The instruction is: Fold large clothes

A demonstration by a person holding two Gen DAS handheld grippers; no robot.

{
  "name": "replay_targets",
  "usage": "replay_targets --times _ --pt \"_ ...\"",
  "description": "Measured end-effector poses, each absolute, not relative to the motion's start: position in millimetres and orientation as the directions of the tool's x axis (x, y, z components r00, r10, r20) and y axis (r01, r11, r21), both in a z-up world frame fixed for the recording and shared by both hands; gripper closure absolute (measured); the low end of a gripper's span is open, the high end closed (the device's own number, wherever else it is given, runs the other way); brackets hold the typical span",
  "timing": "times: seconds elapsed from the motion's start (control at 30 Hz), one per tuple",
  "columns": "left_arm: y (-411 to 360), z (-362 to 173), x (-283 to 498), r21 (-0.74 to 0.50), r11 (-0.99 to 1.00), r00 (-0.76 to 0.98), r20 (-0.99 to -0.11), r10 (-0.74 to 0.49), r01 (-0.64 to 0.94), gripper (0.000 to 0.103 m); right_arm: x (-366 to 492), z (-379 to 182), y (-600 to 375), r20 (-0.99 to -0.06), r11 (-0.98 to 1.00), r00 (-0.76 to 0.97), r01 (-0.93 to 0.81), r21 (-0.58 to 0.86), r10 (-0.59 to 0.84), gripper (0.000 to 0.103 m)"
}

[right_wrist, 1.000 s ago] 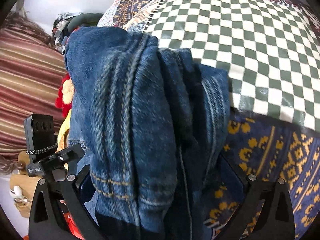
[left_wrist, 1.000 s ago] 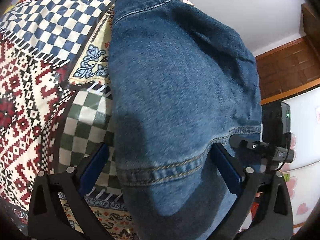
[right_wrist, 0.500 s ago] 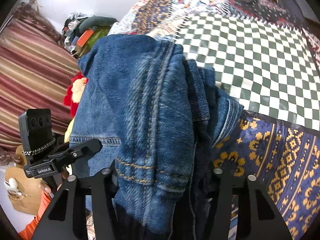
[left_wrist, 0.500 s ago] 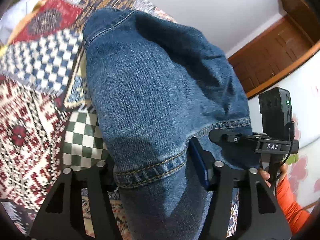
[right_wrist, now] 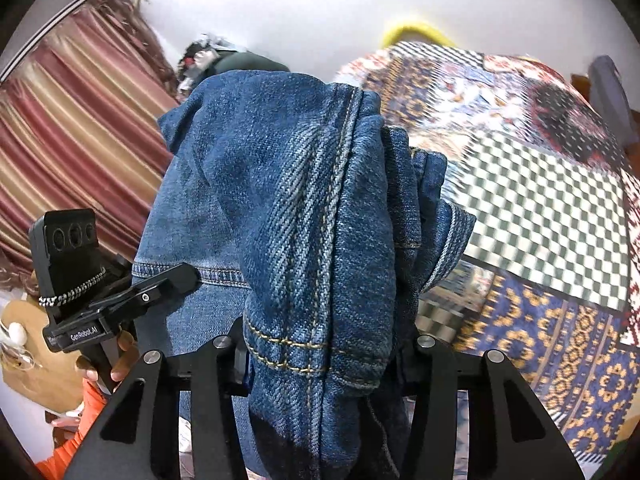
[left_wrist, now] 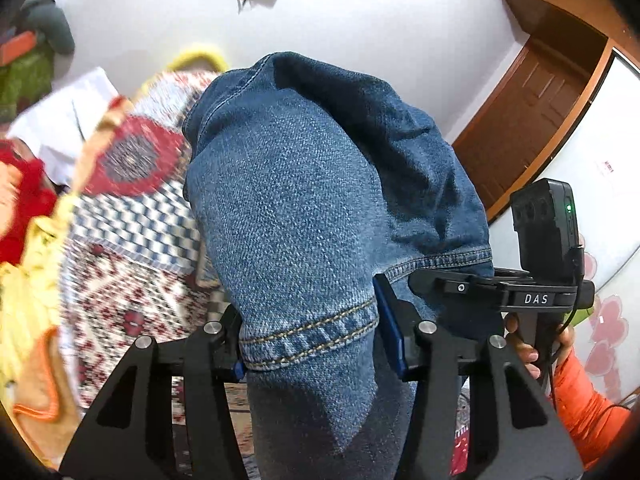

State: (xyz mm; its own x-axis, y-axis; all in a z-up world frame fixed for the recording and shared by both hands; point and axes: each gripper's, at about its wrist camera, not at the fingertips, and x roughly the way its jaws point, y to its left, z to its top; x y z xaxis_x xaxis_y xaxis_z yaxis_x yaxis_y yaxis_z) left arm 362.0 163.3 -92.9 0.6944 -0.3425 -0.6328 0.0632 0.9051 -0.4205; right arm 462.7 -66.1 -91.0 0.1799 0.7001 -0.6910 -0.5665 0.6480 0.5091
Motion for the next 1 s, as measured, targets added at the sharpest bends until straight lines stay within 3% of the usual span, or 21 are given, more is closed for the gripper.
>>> replay_targets --times 0.27,0.67,0.83,1.0 --pt "218.7 -106.2 326.4 -0.445 0.895 0.682 -0.656 -0.323 -0.005 0.052 434.8 -101.3 -3.7 -0.718 0.644 0.139 -0.580 0.499 0.682 0.058" --pt "285.6 -258.0 311.2 -0.585 0.791 0.514 -0.742 -0.431 -0.181 0.049 436.2 -228.7 69.8 -0.828 0.693 -0.065 -0.513 0.507 0.557 0.057" --pt "302.0 -293.7 298.2 -0.645 0.725 0.533 -0.712 -0.457 -0.240 0.039 441.8 -243.4 77.0 -0.837 0.674 -0.075 -0.555 0.487 0.542 0.045" --pt "286.8 -277.2 285.7 -0.496 0.836 0.526 -0.788 -0.320 -0.235 0.034 438.8 -249.9 60.7 -0.843 0.681 -0.076 -0.554 0.479 0.532 0.029"
